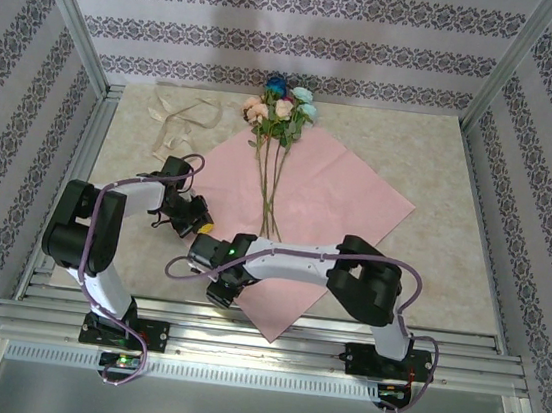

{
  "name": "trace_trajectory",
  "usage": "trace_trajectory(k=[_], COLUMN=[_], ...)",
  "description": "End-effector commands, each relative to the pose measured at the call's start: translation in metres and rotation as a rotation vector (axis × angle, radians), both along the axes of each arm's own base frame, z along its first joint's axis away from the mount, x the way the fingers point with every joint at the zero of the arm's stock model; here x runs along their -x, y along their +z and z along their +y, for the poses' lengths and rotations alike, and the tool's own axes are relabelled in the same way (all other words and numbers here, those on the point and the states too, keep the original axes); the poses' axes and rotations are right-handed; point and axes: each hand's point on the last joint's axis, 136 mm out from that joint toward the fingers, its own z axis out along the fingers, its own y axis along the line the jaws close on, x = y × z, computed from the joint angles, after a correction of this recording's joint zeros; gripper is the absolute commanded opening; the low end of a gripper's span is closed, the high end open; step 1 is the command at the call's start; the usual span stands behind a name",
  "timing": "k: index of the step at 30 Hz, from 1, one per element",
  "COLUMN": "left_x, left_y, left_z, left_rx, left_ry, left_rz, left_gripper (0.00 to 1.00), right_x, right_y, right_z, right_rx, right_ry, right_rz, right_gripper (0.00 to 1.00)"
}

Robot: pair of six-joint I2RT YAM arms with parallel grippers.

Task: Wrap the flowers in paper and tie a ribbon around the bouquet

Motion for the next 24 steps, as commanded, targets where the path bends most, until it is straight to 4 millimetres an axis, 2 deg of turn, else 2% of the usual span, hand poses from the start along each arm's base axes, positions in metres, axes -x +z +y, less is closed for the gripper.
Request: trace_trajectory(k=[1,5,8,10,15,19,20,21,24], left_x=[0.001,-0.001,-0.002,-0.002,-0.007,-0.012,-0.013,-0.012,0.000], left_y=[-0.012,-0.010,-0.009,-0.009,-0.001,0.025,0.033,0.043,0.064], left_z=[0.008,0.008,0.008,0.008,0.008,0.012,0.014,0.015,0.020], left_rx=[-0.043,-0.043,-0.041,-0.041,-0.043,-0.060,-0.069,-0.075,-0.078], left_ry=[-0.009,-0.008,-0.010,-0.009,-0.002,0.022,0.032,0.043,0.091], left_rz=[0.016,0.010,0.008,0.007,-0.011,-0.058,-0.071,-0.083,-0.084], left_gripper=[0.00,0.00,0.00,0.00,0.00,0.00,0.02,0.11,0.30], right_x=[-0.011,-0.019,-0.024,-0.027,-0.030,-0.025,-0.023,-0.021,-0.020], right_y=[-0.006,-0.016,-0.021,-0.019,0.001,0.022,0.027,0.032,0.047], right_z=[-0.007,-0.013,-0.015,-0.013,0.000,0.010,0.012,0.014,0.018], right_rx=[0.051,0.075,0.079,0.066,-0.008,-0.097,-0.128,-0.159,-0.242], right_ry=[-0.026,-0.063,-0.080,-0.084,-0.076,-0.092,-0.098,-0.105,-0.135], right_rz=[-0.030,-0.015,-0.004,-0.001,0.050,0.191,0.241,0.296,0.448], right_gripper=[0.55,0.47,0.32,0.26,0.11,0.00,0.00,0.00,0.00])
